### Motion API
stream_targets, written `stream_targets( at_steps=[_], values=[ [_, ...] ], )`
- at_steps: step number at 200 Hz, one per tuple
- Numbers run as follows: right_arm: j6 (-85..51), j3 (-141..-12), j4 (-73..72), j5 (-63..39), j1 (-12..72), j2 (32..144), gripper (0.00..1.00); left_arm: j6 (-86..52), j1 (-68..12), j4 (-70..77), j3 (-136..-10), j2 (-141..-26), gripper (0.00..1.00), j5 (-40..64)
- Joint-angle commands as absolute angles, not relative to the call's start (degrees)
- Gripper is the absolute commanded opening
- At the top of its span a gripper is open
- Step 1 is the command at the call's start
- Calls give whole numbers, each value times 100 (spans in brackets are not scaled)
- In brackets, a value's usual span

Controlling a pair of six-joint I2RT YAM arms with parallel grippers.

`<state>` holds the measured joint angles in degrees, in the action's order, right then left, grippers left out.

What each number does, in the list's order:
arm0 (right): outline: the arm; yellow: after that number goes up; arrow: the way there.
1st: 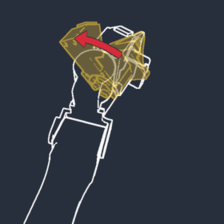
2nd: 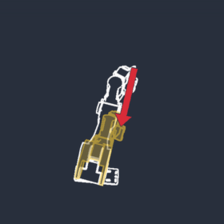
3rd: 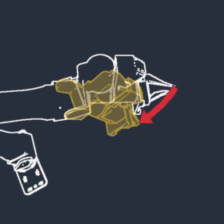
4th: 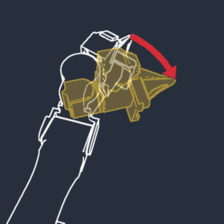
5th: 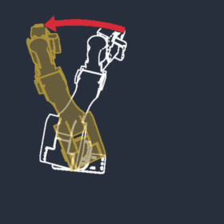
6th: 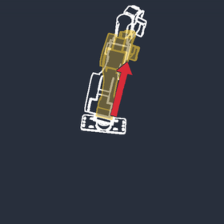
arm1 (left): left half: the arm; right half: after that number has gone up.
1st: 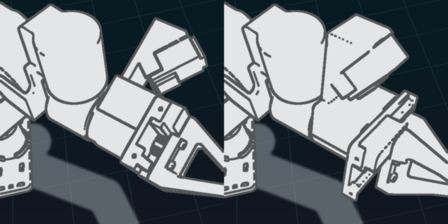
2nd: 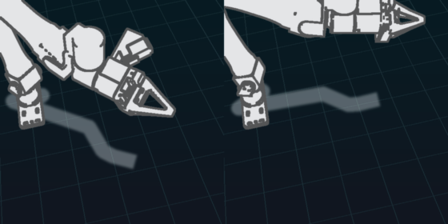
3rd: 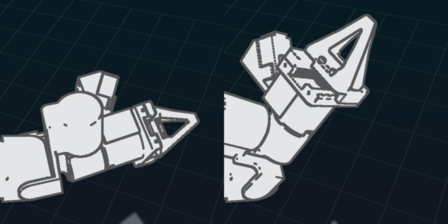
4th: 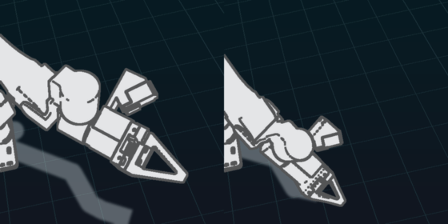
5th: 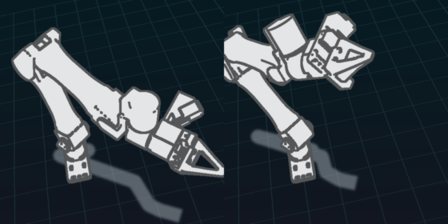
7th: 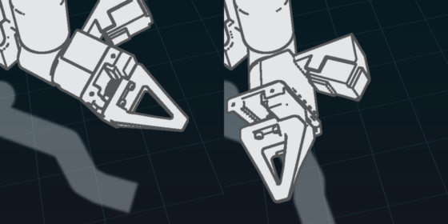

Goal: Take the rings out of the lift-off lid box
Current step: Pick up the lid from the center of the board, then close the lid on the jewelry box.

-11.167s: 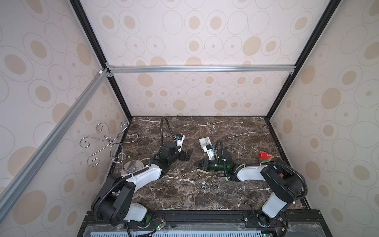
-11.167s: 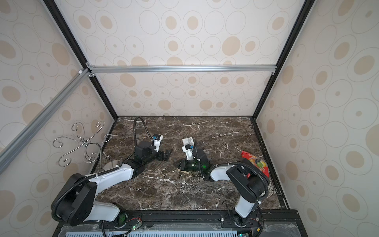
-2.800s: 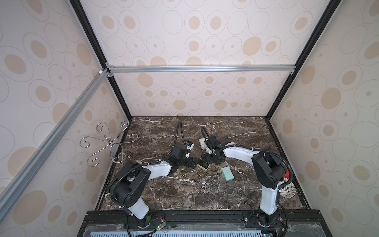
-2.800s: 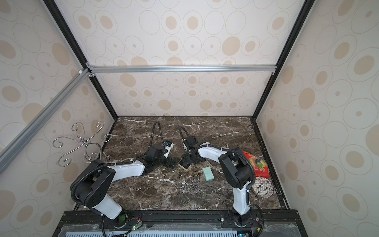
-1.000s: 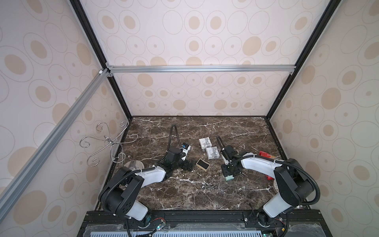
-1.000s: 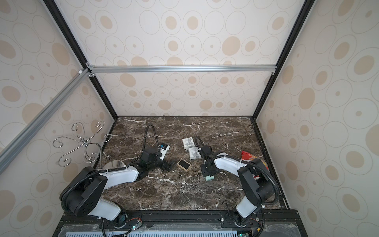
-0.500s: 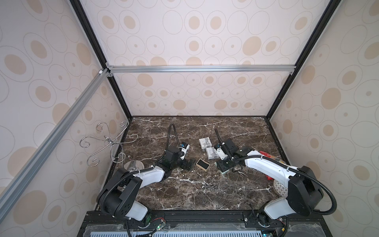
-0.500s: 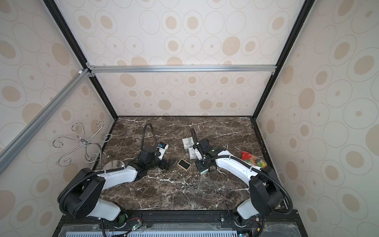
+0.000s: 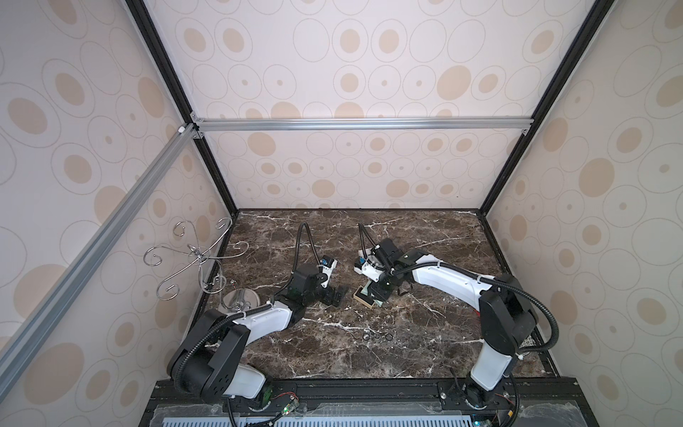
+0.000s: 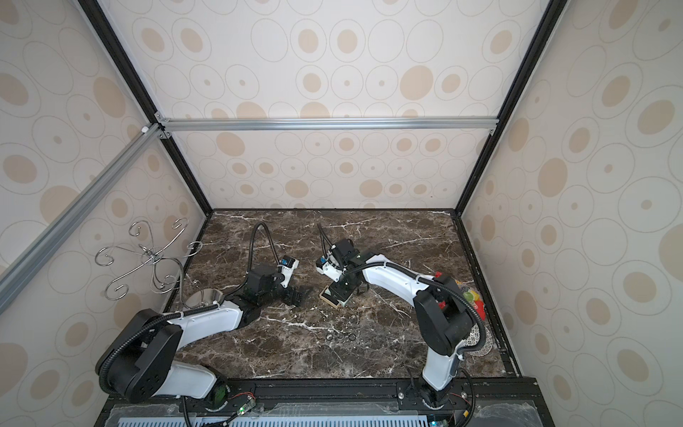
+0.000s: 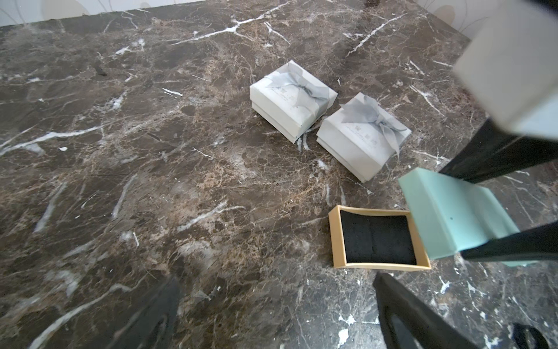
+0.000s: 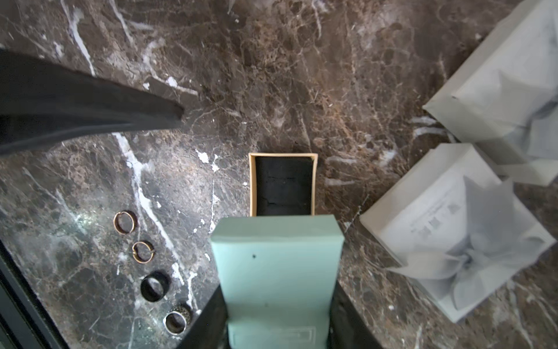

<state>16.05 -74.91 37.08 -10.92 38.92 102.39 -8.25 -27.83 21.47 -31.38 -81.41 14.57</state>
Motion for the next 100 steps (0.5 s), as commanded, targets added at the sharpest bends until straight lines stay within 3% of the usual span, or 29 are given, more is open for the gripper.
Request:
stream_targets(
  at_steps=[1, 100],
  values=[
    [2115, -7748, 3885, -1240, 3971, 10393, 42, -714, -2725, 2092, -3150, -8130, 100, 1564],
    [1612, -8333, 3939, -556, 4203, 11248, 43, -720, -2695, 2110, -3207, -8268, 100, 1719]
  ],
)
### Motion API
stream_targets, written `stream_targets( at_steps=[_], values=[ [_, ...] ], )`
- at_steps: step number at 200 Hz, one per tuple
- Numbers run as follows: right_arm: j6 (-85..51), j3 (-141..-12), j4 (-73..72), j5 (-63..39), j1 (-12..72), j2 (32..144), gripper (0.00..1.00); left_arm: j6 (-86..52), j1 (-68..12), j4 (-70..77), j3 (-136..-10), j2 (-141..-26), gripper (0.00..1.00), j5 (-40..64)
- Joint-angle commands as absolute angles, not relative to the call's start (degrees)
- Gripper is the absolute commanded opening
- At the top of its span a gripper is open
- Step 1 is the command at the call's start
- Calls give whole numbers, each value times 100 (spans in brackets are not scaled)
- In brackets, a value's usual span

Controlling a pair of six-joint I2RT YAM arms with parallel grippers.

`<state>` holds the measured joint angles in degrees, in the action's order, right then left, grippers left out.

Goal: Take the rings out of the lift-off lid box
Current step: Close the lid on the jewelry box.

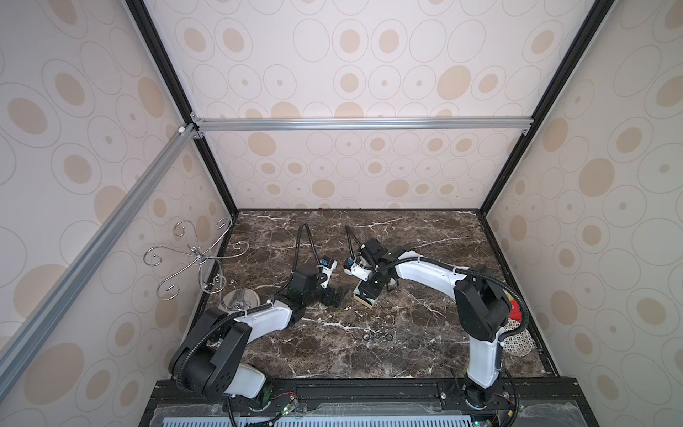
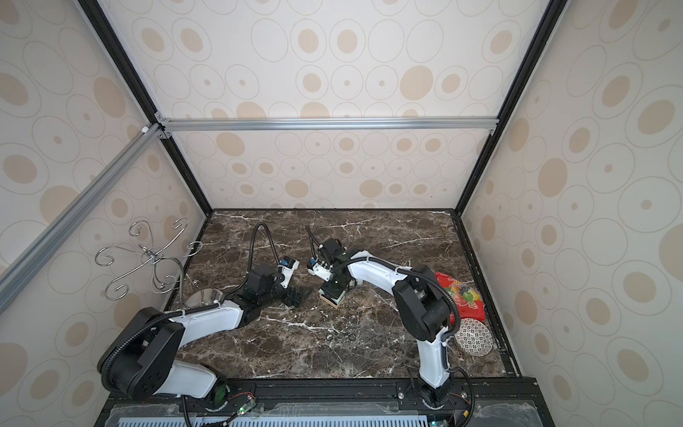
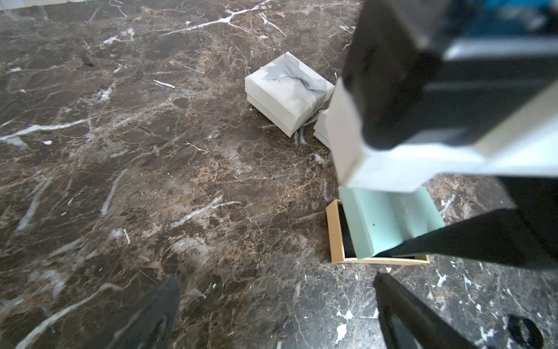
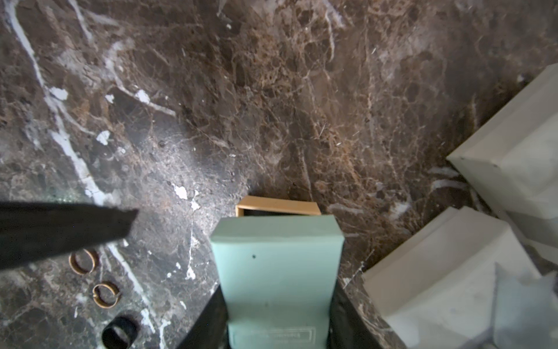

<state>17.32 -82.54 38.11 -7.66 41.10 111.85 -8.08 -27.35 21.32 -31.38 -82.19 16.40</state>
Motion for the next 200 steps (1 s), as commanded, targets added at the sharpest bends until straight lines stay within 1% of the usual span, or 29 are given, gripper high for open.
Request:
stream_targets(
  at_steps=[1, 52, 91, 200],
  values=[
    [1606, -8337, 3938, -551, 4202, 11249, 43, -720, -2692, 2110, -3208, -8269, 100, 1721],
    [1481, -8288, 3947, -519, 4218, 11259, 47, -744, -2691, 2176, -3214, -8340, 100, 1801],
    [1451, -8288, 3907, -611, 4227, 11276, 48, -747, -2690, 2169, -3204, -8364, 100, 1827],
    [1390, -8332, 3938, -642, 4294, 11338, 56, -781, -2693, 2217, -3209, -8420, 100, 1903]
  ],
)
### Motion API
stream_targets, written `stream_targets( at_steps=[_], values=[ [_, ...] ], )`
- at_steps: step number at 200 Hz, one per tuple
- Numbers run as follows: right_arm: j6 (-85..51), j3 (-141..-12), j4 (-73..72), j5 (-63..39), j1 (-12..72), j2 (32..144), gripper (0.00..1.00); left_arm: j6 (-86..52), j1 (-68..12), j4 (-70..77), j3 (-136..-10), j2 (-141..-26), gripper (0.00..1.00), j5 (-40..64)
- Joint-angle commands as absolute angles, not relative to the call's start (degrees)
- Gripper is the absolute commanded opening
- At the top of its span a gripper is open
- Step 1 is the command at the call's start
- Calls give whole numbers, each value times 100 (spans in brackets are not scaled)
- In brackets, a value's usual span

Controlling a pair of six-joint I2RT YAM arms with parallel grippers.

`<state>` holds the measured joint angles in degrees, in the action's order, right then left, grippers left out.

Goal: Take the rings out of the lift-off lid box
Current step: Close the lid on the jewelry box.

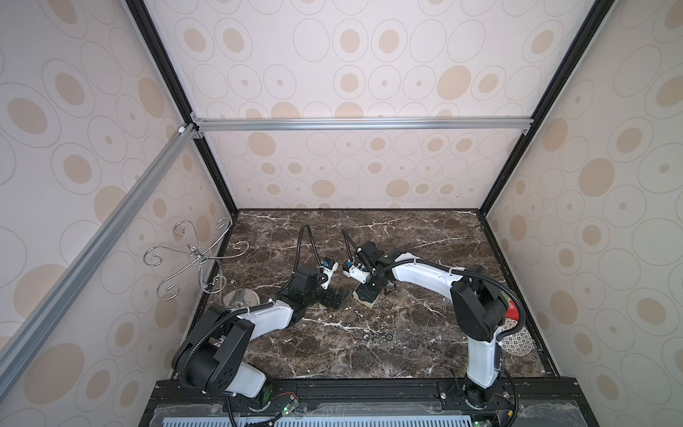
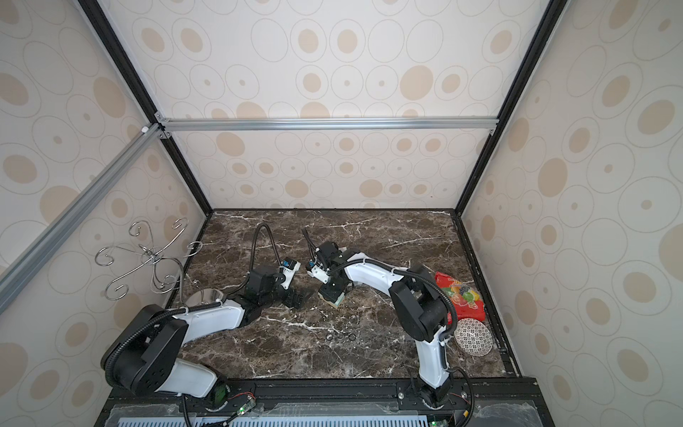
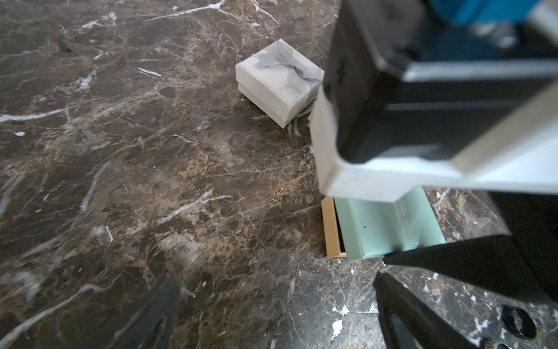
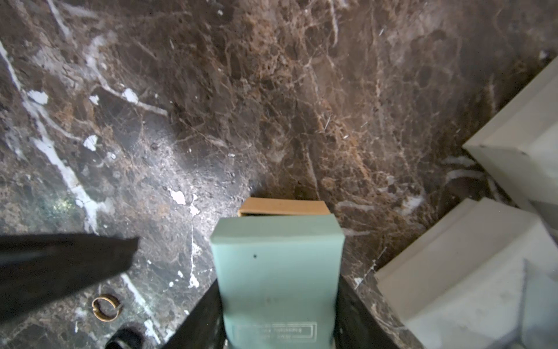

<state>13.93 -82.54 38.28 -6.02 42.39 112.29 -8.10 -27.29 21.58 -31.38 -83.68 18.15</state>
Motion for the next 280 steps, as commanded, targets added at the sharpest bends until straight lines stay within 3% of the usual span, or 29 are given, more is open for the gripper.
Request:
stream_targets(
  at_steps=[1, 57, 83, 104, 110, 113, 188, 221, 280],
  values=[
    [1389, -8332, 3938, -642, 4296, 11338, 56, -782, -2691, 2220, -3209, -8420, 100, 1901],
    [1392, -8331, 3938, -556, 4298, 11356, 60, -781, -2684, 2227, -3194, -8436, 100, 1914],
    [1393, -8302, 3947, -476, 4295, 11252, 67, -778, -2691, 2236, -3199, -8442, 100, 1918],
    [1367, -8218, 3907, -409, 4284, 11003, 82, -765, -2689, 2248, -3211, -8480, 100, 1937],
    [1342, -8184, 3892, -402, 4276, 10909, 97, -765, -2684, 2261, -3216, -8505, 100, 1959],
    [1335, -8164, 3888, -404, 4265, 10861, 100, -764, -2682, 2269, -3230, -8536, 100, 1966],
    [-72, -7068, 3495, 398, 3929, 9616, 100, -836, -2744, 2394, -3659, -9070, 100, 2153],
    [-740, -6657, 3323, 871, 3907, 9469, 100, -782, -2871, 2323, -3962, -9313, 100, 2137],
    [-1040, -6646, 3198, 792, 3866, 9674, 100, -694, -3010, 2241, -4285, -9601, 100, 2084]
  ],
)
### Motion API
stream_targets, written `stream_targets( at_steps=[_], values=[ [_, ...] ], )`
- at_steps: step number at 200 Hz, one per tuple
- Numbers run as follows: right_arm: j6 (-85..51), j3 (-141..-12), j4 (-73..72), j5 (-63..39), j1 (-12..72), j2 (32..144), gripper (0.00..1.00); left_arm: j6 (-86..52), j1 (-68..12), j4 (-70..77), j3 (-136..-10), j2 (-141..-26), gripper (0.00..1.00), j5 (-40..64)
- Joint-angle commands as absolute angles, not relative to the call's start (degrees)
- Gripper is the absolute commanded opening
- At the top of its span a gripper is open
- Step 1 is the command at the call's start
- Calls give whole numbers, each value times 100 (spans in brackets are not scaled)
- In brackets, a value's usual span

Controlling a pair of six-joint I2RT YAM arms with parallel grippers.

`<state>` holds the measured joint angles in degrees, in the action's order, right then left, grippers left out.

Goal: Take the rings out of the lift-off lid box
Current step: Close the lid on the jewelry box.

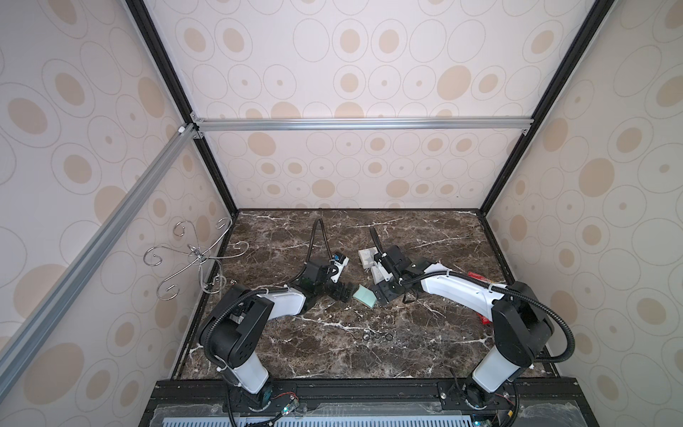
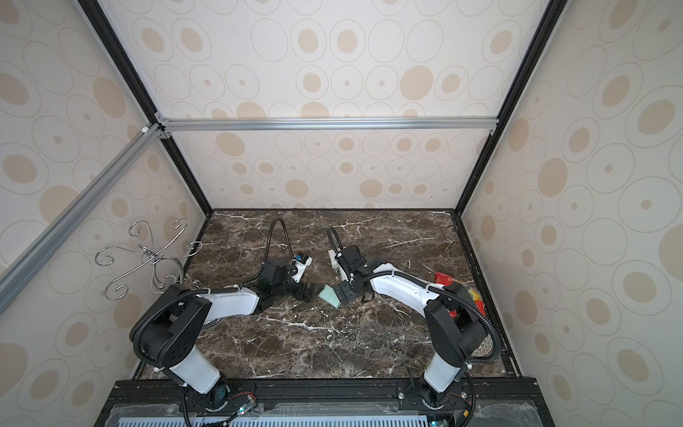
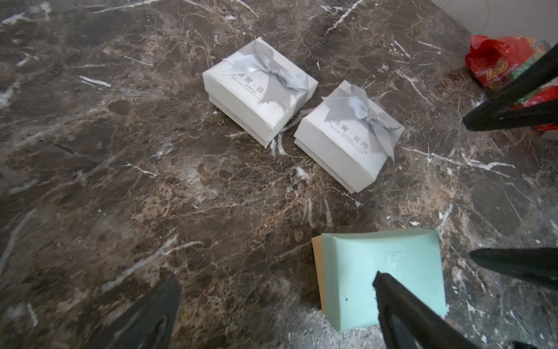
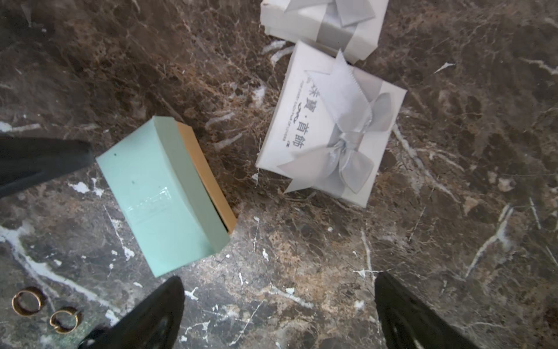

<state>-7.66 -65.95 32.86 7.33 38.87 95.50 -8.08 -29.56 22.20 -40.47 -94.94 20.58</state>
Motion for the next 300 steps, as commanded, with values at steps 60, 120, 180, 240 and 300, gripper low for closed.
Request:
stream_targets(
  at_steps=[60, 120, 180, 240, 300],
  values=[
    [-1088, -6748, 3096, 708, 3854, 9891, 100, -659, -3039, 2248, -4462, -9894, 100, 2106],
    [-1227, -6838, 3155, 755, 3773, 10079, 100, -614, -3035, 2222, -4605, -10026, 100, 2141],
    [-1300, -6840, 3202, 620, 3712, 10226, 100, -633, -3046, 2263, -4640, -10208, 100, 2207],
    [-1373, -6886, 3273, 538, 3656, 10407, 100, -642, -3046, 2281, -4668, -10335, 100, 2242],
    [-907, -6489, 2758, 106, 3657, 9925, 100, -522, -3032, 2130, -4608, -10079, 100, 2014]
  ],
)
